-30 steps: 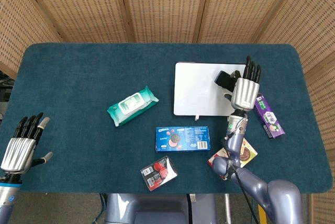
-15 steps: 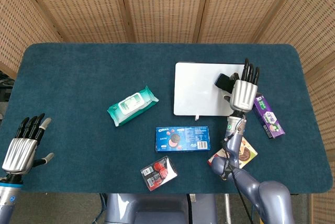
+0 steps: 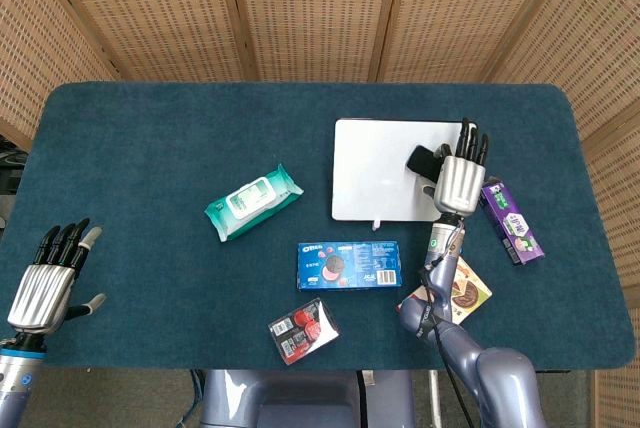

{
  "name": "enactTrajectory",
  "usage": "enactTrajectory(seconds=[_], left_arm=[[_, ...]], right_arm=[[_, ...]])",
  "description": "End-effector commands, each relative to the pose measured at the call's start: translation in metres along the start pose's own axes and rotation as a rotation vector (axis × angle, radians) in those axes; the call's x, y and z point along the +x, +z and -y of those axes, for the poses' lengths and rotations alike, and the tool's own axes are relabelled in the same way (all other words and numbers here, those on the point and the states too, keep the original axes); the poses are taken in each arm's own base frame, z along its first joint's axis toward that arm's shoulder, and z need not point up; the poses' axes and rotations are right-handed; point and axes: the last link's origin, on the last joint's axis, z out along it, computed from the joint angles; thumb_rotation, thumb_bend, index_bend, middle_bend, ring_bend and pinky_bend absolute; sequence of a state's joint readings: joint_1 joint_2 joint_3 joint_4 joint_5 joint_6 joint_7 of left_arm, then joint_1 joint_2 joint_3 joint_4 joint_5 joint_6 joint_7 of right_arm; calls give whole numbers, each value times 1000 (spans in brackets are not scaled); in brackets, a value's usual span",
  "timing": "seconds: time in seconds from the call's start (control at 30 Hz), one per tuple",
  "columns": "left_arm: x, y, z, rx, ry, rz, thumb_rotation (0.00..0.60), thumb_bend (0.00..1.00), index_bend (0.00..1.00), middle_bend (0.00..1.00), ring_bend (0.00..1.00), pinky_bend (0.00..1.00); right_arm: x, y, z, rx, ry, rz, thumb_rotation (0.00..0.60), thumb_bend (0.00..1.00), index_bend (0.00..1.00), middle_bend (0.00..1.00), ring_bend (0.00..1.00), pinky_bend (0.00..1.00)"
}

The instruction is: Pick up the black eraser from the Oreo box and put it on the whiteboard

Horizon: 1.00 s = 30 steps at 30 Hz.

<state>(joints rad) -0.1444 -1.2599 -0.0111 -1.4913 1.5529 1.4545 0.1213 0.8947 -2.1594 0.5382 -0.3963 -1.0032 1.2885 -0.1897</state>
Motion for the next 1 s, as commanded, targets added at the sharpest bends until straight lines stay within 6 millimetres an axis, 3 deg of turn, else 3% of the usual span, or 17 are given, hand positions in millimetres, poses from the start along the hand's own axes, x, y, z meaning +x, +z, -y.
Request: enactTrajectory(seconds=[0.03, 0.3, 0.57, 1.0], left_arm=[[0, 0, 0, 0, 1, 2, 600, 161, 0, 0, 0, 0], [1, -1, 0, 2, -2, 0, 600, 161, 0, 0, 0, 0], [1, -1, 0, 3, 0, 4, 600, 160, 0, 0, 0, 0], [0, -1, -2, 1, 4, 8, 600, 161, 0, 0, 0, 0]], right_arm=[[-1, 0, 2, 4, 4, 1, 600, 208, 562, 0, 0, 0], [-1, 1, 1, 2, 13, 7, 600, 191, 449, 0, 0, 0], [-1, 1, -1, 0, 19, 13, 600, 156, 185, 0, 0, 0], [0, 1, -8, -10, 44, 16, 600, 75, 0, 0, 0, 0]])
